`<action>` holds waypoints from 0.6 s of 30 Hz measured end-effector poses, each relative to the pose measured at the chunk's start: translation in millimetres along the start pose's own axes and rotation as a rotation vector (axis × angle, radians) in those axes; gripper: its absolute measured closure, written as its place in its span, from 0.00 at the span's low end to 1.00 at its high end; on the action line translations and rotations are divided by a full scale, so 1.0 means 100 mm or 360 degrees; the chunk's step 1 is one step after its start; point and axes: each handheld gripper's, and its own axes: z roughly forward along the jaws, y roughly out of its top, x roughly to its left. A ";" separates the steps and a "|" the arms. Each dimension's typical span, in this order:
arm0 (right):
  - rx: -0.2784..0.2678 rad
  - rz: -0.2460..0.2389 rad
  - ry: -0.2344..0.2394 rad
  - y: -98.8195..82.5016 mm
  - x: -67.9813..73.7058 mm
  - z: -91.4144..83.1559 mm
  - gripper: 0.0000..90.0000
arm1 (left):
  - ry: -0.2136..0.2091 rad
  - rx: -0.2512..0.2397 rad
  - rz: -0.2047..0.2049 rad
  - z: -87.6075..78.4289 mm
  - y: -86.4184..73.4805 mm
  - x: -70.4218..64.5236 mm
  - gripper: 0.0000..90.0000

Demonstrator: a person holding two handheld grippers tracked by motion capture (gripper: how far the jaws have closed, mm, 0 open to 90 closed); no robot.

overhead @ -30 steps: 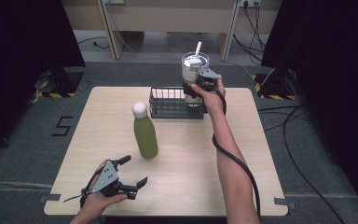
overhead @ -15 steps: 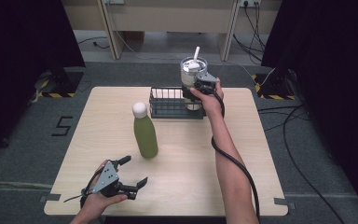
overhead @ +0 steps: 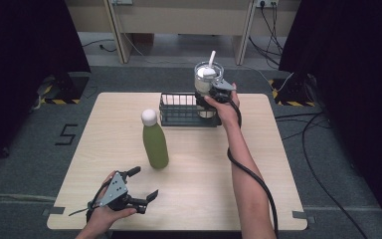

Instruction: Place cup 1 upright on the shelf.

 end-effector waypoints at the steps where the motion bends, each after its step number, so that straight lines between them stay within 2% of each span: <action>1: 0.0000 -0.0003 -0.0001 0.00 0.00 -0.01 0.09 | 0.0000 0.0000 0.0000 0.00 0.00 0.00 0.01; 8: -0.0020 0.0012 0.0004 -0.03 0.01 -0.06 0.09 | -0.0002 -0.0001 -0.0002 0.01 0.00 -0.01 0.01; 16: -0.0026 -0.0003 0.0001 -0.05 0.02 -0.15 0.09 | 0.0000 -0.0002 0.0005 0.00 0.00 -0.01 0.01; 18: -0.0035 -0.0027 0.0010 -0.04 0.01 -0.17 0.08 | 0.0001 -0.0001 0.0005 0.00 0.00 -0.01 0.01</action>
